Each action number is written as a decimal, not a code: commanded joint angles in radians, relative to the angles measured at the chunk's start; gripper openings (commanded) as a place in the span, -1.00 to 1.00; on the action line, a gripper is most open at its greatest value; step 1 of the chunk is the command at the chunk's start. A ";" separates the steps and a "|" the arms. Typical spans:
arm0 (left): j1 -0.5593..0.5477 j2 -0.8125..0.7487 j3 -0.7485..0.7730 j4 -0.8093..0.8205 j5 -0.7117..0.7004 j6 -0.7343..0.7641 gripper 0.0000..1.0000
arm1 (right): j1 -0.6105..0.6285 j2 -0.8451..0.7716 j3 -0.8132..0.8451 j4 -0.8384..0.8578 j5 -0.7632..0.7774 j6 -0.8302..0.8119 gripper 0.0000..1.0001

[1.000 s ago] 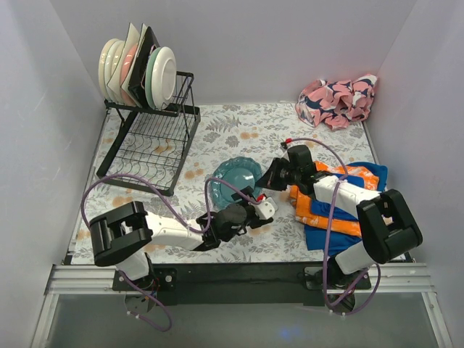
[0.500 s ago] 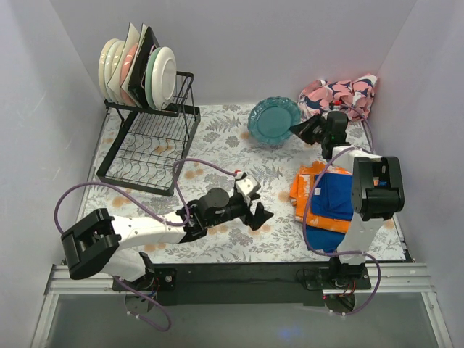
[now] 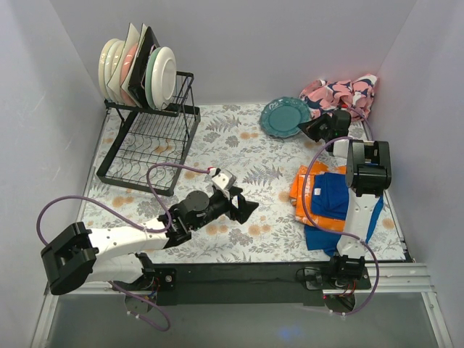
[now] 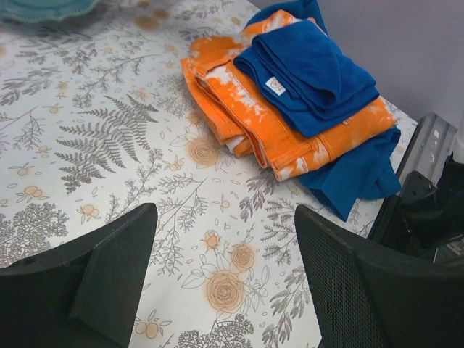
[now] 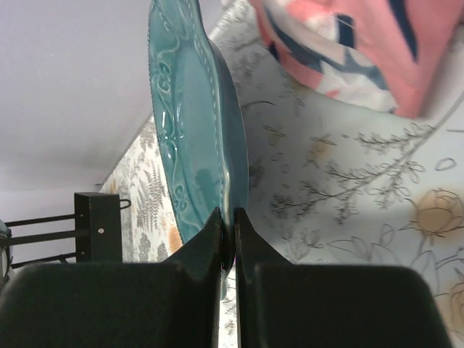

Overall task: Unload the plates from the dish rack
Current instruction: Place the plate at the center of the board.

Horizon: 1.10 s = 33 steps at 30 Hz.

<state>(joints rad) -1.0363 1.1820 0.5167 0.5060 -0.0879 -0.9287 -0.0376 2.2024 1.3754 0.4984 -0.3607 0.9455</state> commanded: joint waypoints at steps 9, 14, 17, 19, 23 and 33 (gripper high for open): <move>-0.002 -0.047 -0.041 0.054 -0.093 -0.001 0.50 | 0.004 -0.023 -0.058 0.181 -0.054 0.068 -0.38; -0.002 -0.045 -0.041 0.055 -0.096 0.001 0.50 | 0.002 -0.082 -0.151 0.177 -0.029 0.062 -0.11; -0.002 -0.042 -0.038 0.054 -0.087 0.001 0.50 | 0.001 -0.118 -0.212 0.170 -0.008 0.052 -0.04; -0.002 -0.044 -0.043 0.058 -0.087 0.002 0.50 | -0.001 -0.136 -0.252 0.167 0.011 0.041 -0.02; -0.002 -0.048 -0.041 0.054 -0.098 0.005 0.50 | -0.002 -0.182 -0.280 0.109 0.020 0.007 0.02; -0.002 -0.055 -0.046 0.058 -0.099 0.004 0.50 | 0.001 -0.354 -0.343 -0.069 -0.029 -0.105 0.03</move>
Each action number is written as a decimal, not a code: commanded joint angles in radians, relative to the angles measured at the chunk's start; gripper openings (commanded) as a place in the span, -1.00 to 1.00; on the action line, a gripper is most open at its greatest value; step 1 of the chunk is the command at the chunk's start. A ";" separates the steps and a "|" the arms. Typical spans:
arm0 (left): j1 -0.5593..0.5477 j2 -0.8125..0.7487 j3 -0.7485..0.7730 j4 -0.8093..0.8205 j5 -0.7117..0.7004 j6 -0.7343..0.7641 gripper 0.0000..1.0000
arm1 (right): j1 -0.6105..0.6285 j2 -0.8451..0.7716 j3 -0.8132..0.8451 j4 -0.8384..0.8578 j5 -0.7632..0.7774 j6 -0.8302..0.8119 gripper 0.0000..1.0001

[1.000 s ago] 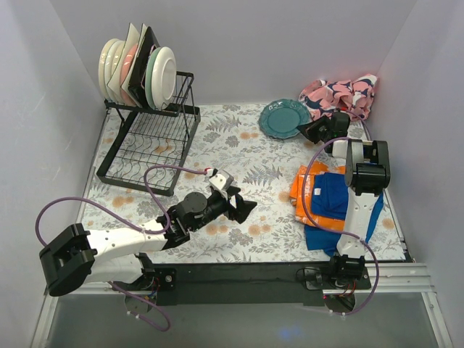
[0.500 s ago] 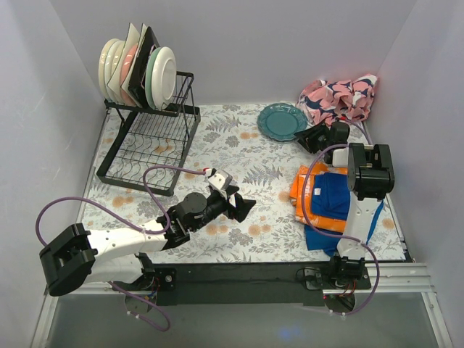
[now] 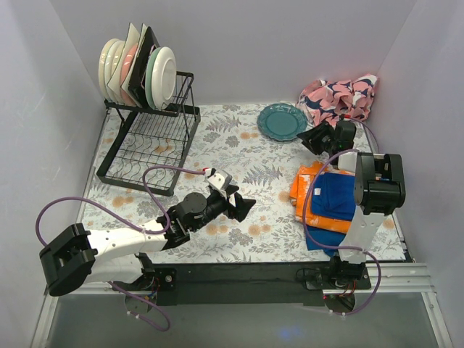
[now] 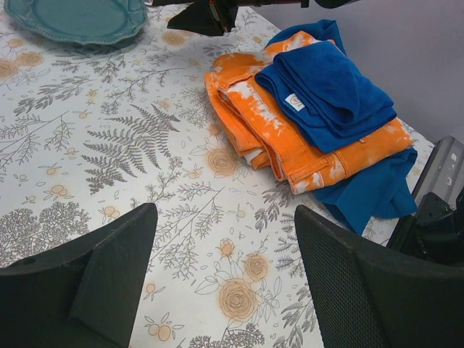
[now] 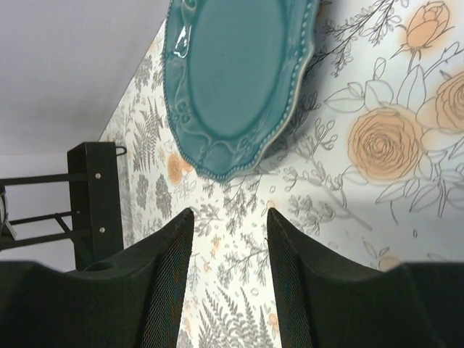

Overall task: Unload the plates from the dish rack
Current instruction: Place the plate at the center of the board.

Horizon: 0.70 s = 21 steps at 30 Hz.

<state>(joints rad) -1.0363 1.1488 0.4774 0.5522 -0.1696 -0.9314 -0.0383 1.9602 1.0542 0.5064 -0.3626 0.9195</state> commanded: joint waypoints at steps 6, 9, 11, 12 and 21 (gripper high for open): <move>-0.002 0.009 0.010 0.009 -0.010 -0.006 0.48 | 0.090 -0.305 -0.014 -0.366 -0.015 -0.299 0.07; -0.002 0.020 0.027 -0.014 -0.036 -0.009 0.46 | 0.191 -0.418 -0.002 -0.495 0.068 -0.419 0.18; -0.002 0.023 0.035 -0.026 -0.062 -0.006 0.44 | 0.259 -0.506 -0.020 -0.544 0.082 -0.452 0.58; -0.002 0.023 0.036 -0.028 -0.073 -0.004 0.44 | 0.277 -0.539 -0.051 -0.551 0.096 -0.464 0.70; -0.001 -0.012 0.211 -0.234 -0.070 -0.038 0.44 | 0.545 -0.869 -0.207 -0.677 0.326 -0.585 0.97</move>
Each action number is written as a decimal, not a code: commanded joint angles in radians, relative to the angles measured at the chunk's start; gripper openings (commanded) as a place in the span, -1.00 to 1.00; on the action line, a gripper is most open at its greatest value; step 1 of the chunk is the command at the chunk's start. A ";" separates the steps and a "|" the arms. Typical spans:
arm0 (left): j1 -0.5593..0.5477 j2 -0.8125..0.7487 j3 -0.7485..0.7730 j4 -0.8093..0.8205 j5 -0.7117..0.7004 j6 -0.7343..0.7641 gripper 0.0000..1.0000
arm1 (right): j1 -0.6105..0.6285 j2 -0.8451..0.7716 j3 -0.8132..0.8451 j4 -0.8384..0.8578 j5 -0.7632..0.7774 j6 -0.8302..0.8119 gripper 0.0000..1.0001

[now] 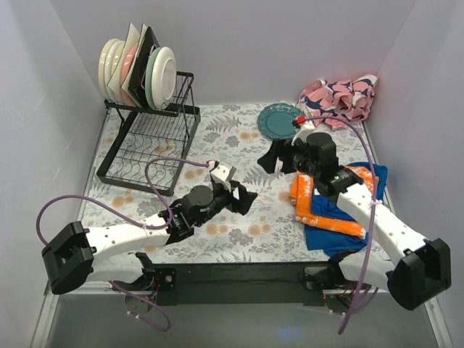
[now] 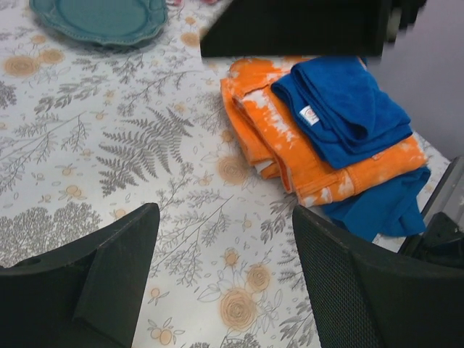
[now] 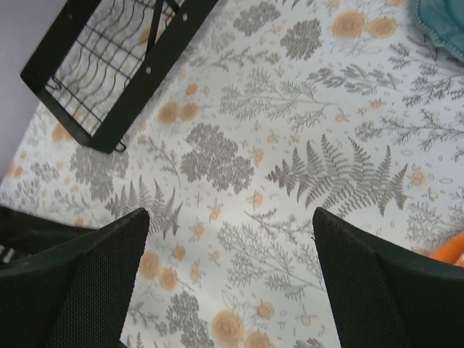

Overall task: Unload the plates from the dish rack
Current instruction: Place the plate at the center of the board, then unload the plate from the dish rack.

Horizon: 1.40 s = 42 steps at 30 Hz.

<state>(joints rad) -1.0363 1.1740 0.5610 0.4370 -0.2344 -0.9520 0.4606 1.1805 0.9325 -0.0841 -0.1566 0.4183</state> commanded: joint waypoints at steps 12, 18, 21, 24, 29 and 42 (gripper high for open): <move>0.384 0.035 0.486 -0.510 0.389 -0.131 0.43 | 0.052 -0.397 -0.435 0.250 -0.087 0.014 0.91; 0.746 0.163 0.785 -0.604 0.602 -0.194 0.42 | 0.053 -0.410 -0.474 0.288 -0.070 0.040 0.88; 0.884 0.275 0.925 -0.635 0.704 -0.235 0.36 | 0.053 -0.397 -0.469 0.296 -0.099 0.045 0.86; 0.944 0.363 1.032 -0.658 0.741 -0.231 0.32 | 0.053 -0.403 -0.468 0.297 -0.101 0.042 0.86; 1.009 0.472 1.157 -0.689 0.736 -0.192 0.28 | 0.053 -0.426 -0.474 0.296 -0.089 0.036 0.86; 1.018 0.426 1.205 -0.701 0.650 -0.100 0.23 | 0.055 -0.389 -0.469 0.300 -0.106 0.039 0.85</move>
<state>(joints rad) -0.0250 1.6764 1.7500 -0.2634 0.4454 -1.0893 0.5110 0.7795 0.4603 0.1604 -0.2462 0.4503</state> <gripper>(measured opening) 0.623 0.927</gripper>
